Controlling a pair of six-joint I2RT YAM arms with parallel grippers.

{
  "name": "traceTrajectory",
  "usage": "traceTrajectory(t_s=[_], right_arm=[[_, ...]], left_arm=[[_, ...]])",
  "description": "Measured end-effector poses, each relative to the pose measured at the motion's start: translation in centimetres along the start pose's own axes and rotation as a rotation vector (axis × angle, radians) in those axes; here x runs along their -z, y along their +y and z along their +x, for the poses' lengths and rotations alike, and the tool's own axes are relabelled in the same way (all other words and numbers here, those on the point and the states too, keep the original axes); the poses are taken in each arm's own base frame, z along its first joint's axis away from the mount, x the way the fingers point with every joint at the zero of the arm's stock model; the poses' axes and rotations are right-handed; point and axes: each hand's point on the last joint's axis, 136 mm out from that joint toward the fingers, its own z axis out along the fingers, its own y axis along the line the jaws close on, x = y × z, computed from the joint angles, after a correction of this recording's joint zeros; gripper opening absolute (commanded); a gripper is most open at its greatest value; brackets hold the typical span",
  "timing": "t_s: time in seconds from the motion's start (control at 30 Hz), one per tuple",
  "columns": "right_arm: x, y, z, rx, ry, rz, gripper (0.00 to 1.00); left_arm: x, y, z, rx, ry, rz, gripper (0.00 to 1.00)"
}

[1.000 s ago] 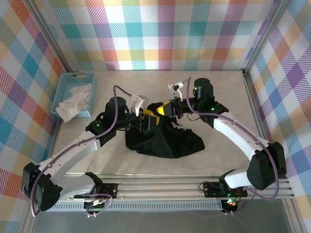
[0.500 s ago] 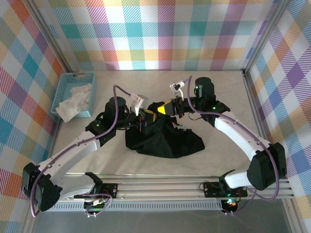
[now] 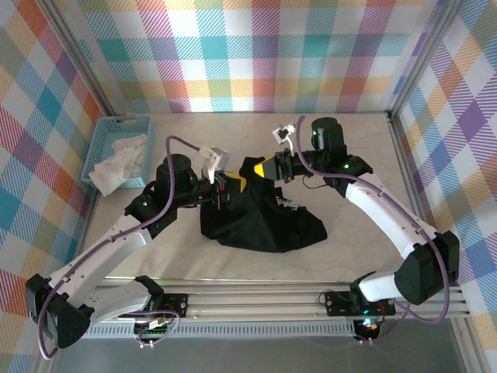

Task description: Fold the inside-out t-shirt

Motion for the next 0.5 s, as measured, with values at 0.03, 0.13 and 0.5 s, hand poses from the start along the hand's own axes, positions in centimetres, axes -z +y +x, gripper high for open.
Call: traceTrajectory(t_s=[0.03,0.13,0.5], right_arm=[[0.1,-0.4,-0.3,-0.005,-0.005,0.034,0.27],[0.5,-1.6,-0.6,-0.018,-0.014,0.126,0.33],[2.4,-0.6,4.1,0.051,-0.010,0.193,0.58]], left_arm=[[0.1,-0.2,-0.2,0.006,-0.002,0.005,0.00],[0.1,-0.8,-0.6,0.033,-0.006,0.016,0.00],[-0.6,-0.9,-1.9,0.143,-0.011,-0.123,0.00]])
